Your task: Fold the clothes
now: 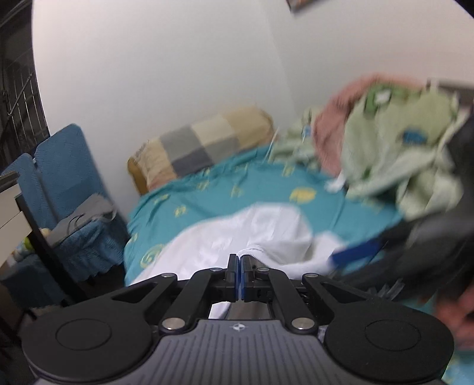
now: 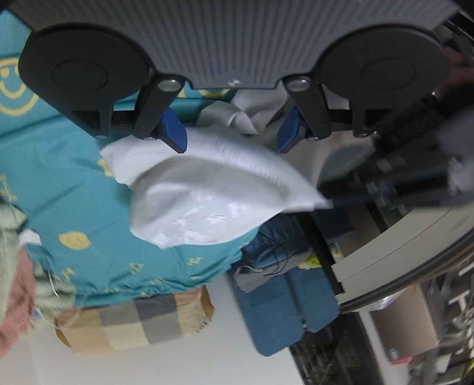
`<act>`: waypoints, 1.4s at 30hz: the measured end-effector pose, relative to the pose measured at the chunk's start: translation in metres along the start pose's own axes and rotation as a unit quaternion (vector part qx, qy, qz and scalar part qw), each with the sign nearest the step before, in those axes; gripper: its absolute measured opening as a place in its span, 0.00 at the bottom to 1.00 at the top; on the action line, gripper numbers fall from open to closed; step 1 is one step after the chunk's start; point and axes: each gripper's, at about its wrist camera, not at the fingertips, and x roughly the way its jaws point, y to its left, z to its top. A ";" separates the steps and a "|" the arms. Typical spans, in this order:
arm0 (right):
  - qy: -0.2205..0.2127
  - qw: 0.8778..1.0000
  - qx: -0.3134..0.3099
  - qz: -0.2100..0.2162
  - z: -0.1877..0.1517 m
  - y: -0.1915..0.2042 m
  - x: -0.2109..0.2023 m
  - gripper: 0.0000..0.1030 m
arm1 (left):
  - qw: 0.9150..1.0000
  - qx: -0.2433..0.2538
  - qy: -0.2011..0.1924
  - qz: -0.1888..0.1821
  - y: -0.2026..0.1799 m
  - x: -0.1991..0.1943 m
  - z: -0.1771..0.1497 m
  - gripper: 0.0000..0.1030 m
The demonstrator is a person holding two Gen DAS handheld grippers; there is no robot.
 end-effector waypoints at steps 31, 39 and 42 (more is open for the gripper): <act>-0.010 0.987 0.073 -0.141 -0.002 -0.025 -0.046 0.68 | 0.991 -0.123 -0.024 -0.042 0.007 -0.016 0.004 0.01; -0.015 0.997 0.019 -0.072 -0.010 0.017 -0.031 0.68 | 0.987 -0.153 -0.014 -0.046 0.016 -0.015 0.003 0.01; -0.050 0.997 0.000 -0.062 -0.002 0.026 -0.020 0.67 | 0.984 -0.170 -0.014 -0.058 0.015 -0.017 0.004 0.01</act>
